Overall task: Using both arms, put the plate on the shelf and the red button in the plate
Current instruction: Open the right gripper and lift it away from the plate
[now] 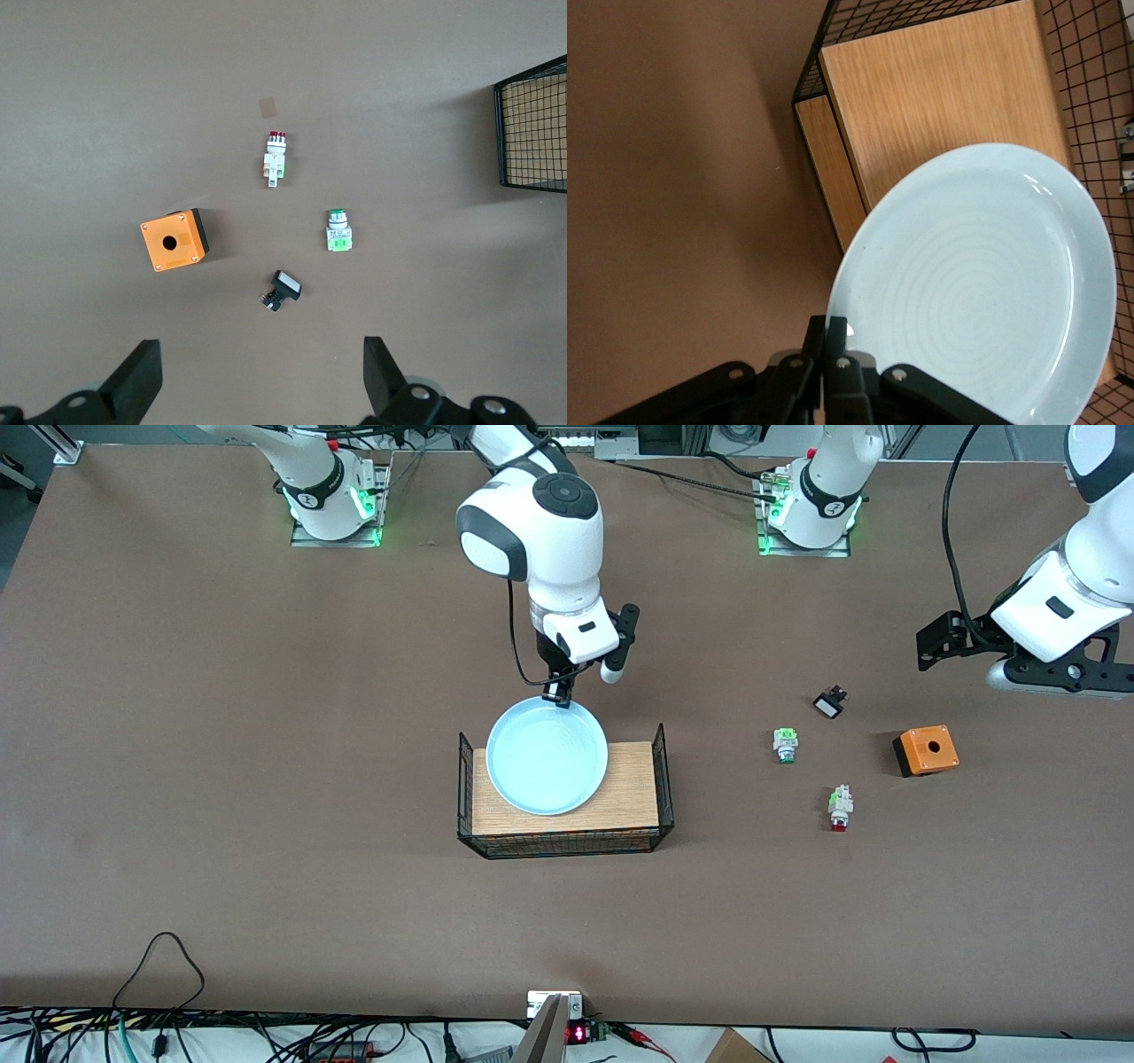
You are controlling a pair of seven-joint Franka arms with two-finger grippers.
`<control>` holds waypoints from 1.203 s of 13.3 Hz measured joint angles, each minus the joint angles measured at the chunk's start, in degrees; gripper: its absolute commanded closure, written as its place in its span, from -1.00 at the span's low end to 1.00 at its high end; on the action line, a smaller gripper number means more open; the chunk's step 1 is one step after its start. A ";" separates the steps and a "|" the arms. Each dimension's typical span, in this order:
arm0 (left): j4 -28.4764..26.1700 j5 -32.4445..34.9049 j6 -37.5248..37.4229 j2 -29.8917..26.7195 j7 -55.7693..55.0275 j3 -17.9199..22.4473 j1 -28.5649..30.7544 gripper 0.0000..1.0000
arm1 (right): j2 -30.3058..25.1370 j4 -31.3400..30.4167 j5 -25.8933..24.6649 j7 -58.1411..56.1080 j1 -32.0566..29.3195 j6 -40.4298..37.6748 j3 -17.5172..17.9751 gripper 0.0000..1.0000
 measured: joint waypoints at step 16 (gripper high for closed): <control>0.00 0.00 -0.29 0.16 0.00 0.04 0.00 -1.00 | 0.40 0.68 -1.81 6.71 1.00 -0.12 -0.04 -1.00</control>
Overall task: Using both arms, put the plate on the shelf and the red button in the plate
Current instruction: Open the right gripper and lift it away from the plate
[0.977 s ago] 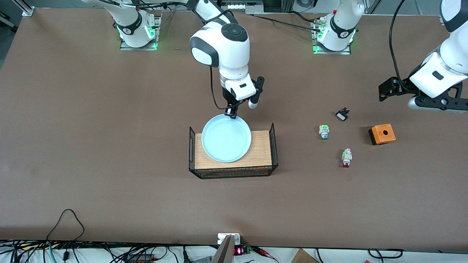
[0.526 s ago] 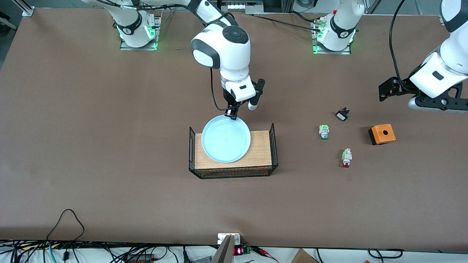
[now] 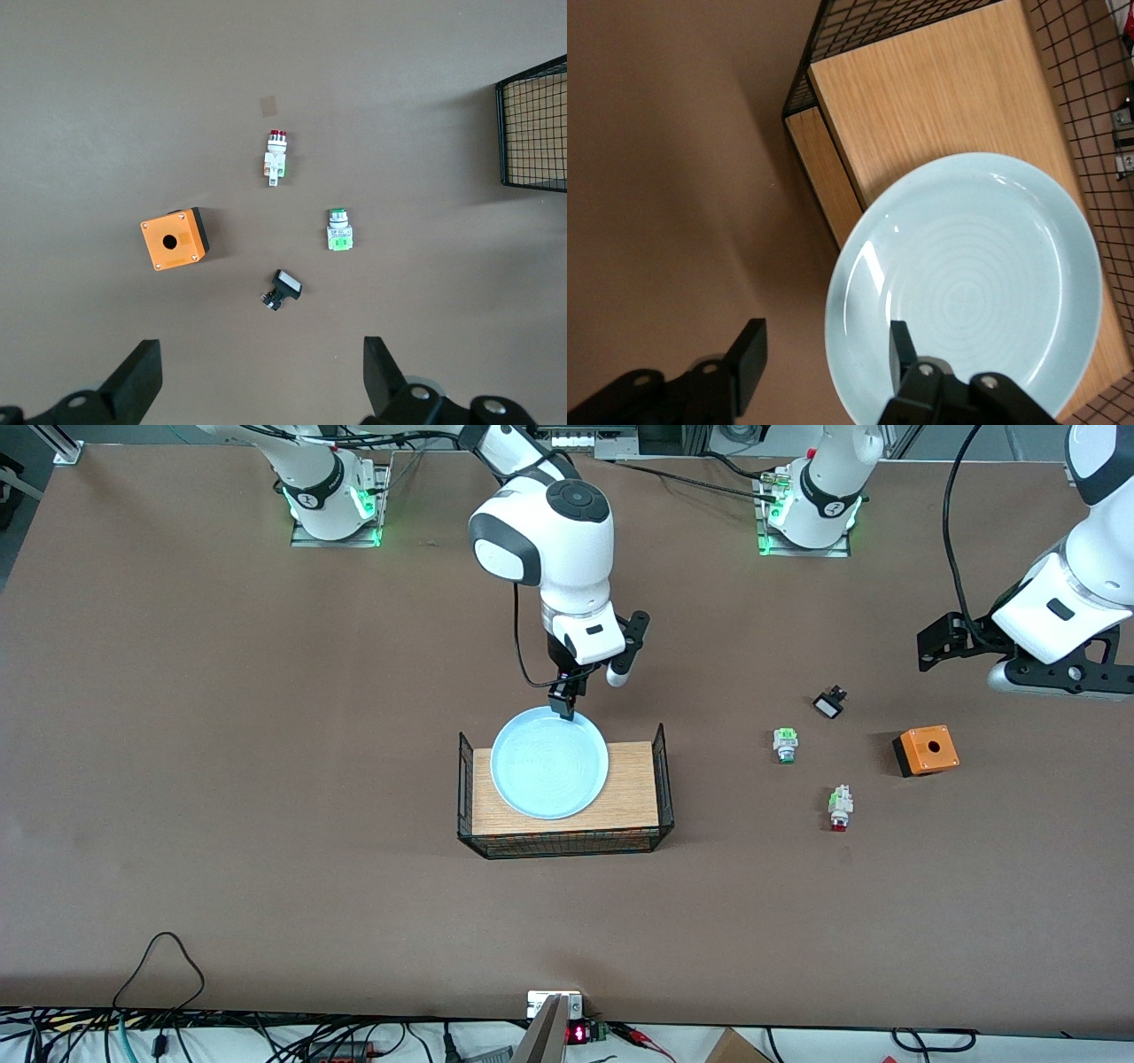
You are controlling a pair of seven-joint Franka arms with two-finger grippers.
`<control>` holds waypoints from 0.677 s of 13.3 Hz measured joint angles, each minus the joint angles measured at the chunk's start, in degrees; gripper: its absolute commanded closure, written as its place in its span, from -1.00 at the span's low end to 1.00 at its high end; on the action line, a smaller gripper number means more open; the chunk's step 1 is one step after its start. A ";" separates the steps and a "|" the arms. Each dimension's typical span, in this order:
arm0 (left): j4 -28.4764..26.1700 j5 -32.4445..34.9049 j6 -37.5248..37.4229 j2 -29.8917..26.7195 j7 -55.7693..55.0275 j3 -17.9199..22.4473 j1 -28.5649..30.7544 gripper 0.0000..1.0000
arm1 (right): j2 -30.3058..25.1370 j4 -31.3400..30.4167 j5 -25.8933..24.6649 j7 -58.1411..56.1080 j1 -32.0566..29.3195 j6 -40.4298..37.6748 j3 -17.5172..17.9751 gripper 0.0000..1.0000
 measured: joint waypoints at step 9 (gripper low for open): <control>0.00 0.00 -1.25 0.51 0.00 -0.14 -0.16 -1.00 | -14.36 0.81 12.79 -0.01 -7.82 -19.84 -1.00 -1.00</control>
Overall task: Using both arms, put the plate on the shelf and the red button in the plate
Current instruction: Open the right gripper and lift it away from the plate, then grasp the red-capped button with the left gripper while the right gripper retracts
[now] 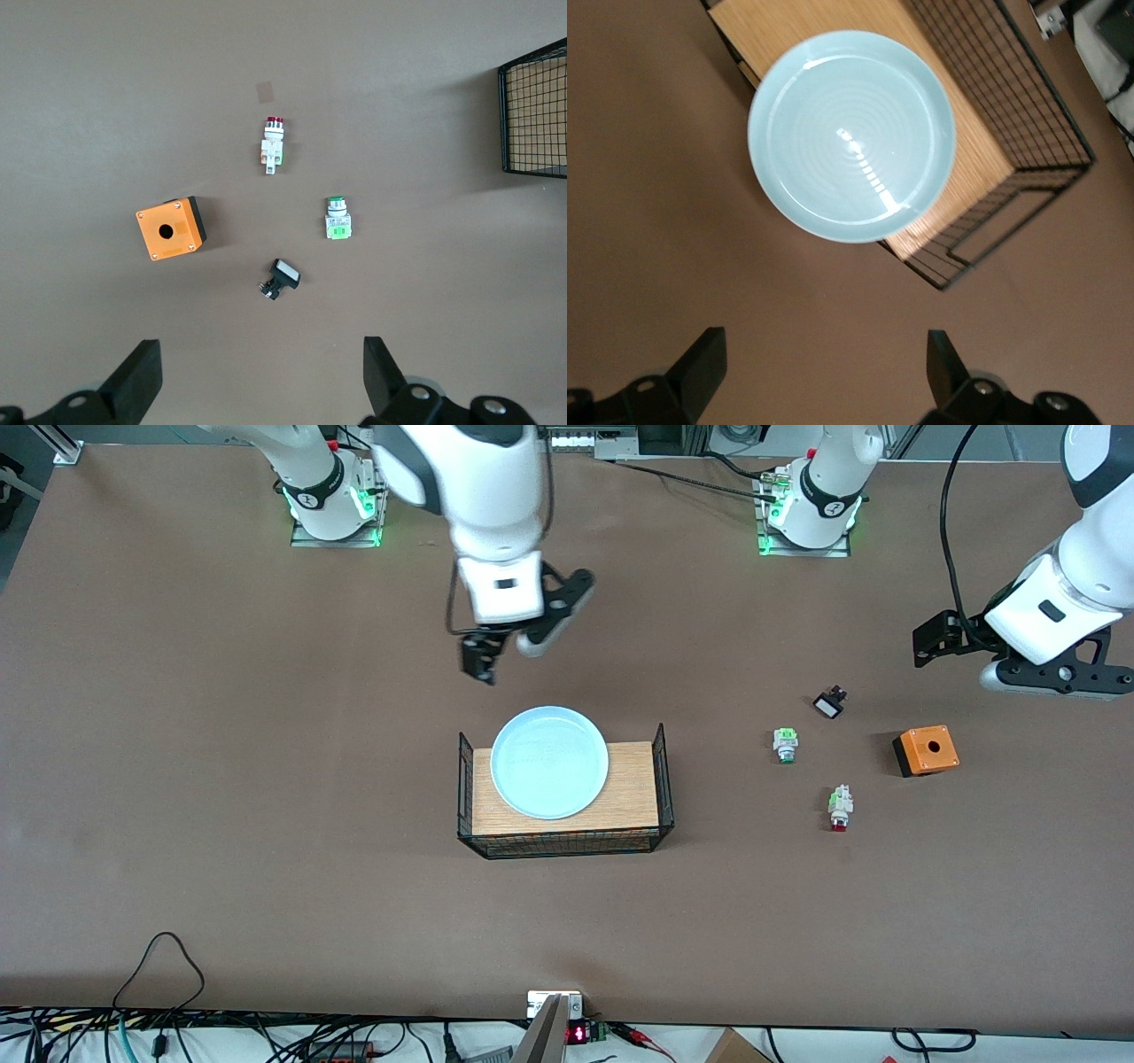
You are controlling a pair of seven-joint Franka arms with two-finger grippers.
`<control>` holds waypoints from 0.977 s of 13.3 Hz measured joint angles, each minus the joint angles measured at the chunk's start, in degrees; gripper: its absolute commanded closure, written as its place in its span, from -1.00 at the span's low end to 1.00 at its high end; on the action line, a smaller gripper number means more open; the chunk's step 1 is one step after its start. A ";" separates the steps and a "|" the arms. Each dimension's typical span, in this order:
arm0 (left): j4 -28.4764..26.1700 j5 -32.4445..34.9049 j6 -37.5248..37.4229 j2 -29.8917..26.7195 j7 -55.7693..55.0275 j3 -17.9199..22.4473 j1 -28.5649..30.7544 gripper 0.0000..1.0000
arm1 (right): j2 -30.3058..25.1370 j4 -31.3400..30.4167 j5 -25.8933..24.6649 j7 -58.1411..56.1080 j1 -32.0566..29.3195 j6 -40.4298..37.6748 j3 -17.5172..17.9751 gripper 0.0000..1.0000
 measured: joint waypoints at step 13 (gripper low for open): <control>-0.26 0.72 11.50 19.69 0.29 -1.13 -3.70 -1.00 | -7.15 -0.03 6.65 0.08 -21.05 -11.24 -2.56 -1.00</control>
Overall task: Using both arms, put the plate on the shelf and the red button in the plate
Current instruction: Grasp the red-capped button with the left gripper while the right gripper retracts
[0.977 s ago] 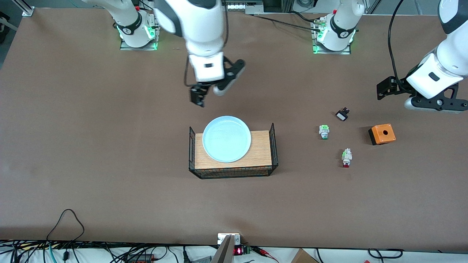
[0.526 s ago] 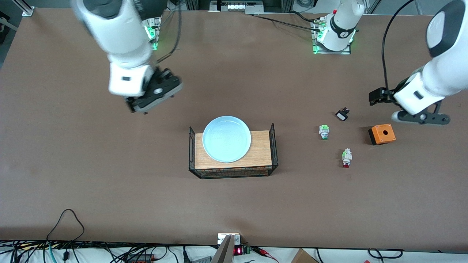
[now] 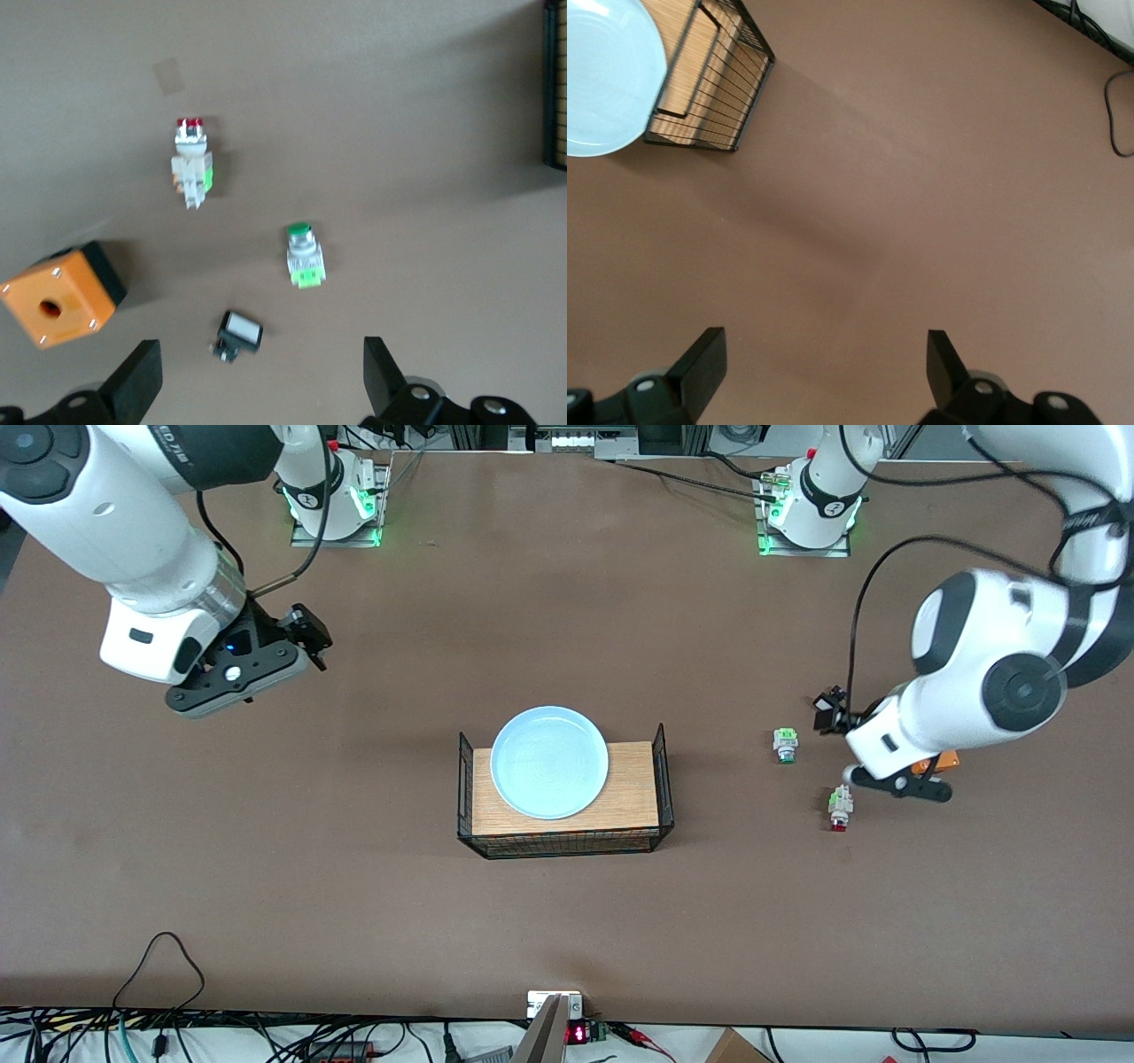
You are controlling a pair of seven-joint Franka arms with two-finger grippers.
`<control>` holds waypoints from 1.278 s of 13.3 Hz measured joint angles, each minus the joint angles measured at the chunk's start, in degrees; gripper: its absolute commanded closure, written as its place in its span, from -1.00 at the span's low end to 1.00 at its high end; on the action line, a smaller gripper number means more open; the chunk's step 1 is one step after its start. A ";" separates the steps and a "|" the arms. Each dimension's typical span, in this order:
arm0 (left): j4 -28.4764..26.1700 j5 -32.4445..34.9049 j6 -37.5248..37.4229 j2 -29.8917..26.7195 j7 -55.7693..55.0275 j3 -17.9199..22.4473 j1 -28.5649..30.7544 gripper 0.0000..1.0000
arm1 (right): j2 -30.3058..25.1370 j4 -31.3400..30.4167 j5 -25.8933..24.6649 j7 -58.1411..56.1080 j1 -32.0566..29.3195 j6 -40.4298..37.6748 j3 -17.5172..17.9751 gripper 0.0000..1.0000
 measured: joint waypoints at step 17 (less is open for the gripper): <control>-0.18 7.52 21.95 19.96 3.81 0.98 4.68 0.69 | -6.51 -2.77 1.50 13.23 -14.82 -4.93 0.99 -1.00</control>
